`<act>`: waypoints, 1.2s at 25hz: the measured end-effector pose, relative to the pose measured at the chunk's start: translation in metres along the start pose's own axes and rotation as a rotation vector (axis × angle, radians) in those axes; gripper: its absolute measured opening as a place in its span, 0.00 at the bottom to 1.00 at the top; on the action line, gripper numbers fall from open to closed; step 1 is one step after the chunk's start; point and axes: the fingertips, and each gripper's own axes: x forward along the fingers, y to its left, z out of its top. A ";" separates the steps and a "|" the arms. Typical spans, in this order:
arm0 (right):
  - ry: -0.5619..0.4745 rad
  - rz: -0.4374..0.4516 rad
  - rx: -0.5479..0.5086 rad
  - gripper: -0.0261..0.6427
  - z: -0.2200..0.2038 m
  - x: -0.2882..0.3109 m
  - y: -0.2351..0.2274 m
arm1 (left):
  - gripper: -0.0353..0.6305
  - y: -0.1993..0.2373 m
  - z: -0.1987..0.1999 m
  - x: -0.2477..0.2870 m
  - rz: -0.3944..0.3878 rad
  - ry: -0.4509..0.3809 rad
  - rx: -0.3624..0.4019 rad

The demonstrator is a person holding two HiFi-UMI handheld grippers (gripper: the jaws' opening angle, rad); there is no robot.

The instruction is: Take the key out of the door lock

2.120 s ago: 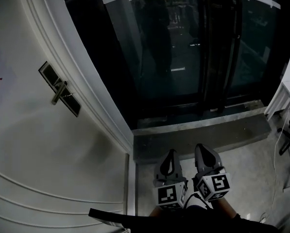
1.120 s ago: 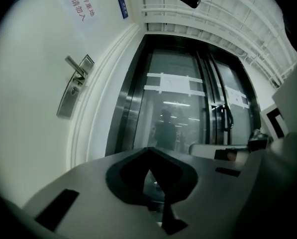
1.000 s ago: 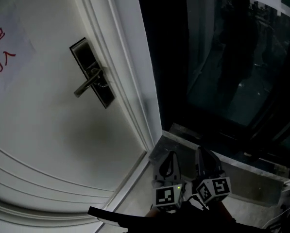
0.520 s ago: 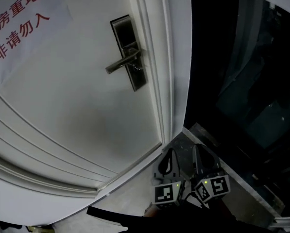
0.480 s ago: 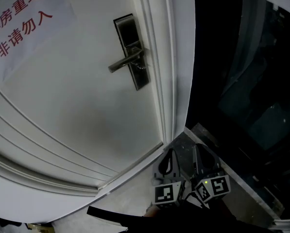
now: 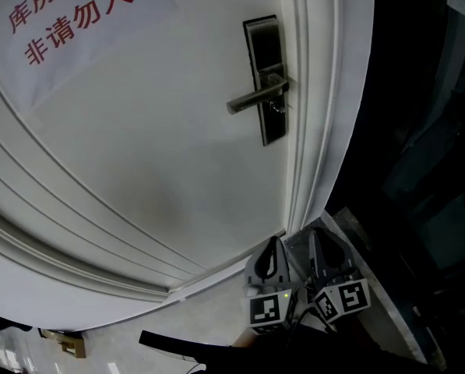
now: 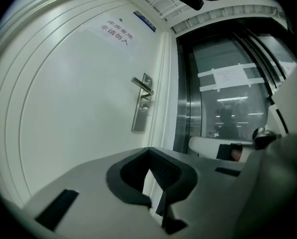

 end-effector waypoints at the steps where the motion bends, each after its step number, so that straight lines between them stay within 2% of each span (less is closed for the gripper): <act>1: -0.005 0.011 -0.008 0.04 0.001 0.009 0.003 | 0.05 0.007 0.003 0.005 0.007 -0.003 -0.002; 9: -0.043 0.084 -0.026 0.04 0.017 0.075 0.005 | 0.05 0.053 0.025 0.047 0.054 -0.046 -0.013; 14: -0.070 0.113 -0.172 0.04 0.039 0.120 0.000 | 0.05 0.087 0.047 0.070 0.121 -0.093 -0.045; 16: -0.085 0.119 -0.244 0.04 0.049 0.136 -0.003 | 0.05 0.099 0.053 0.077 0.148 -0.098 -0.055; 20: -0.109 0.104 -0.428 0.07 0.070 0.164 -0.012 | 0.05 0.112 0.050 0.085 0.131 -0.084 -0.042; 24: -0.069 0.090 -0.605 0.11 0.078 0.187 -0.019 | 0.05 0.129 0.052 0.086 0.201 -0.069 -0.077; 30: -0.066 0.100 -0.911 0.13 0.092 0.222 -0.019 | 0.05 0.129 0.055 0.086 0.204 -0.096 -0.063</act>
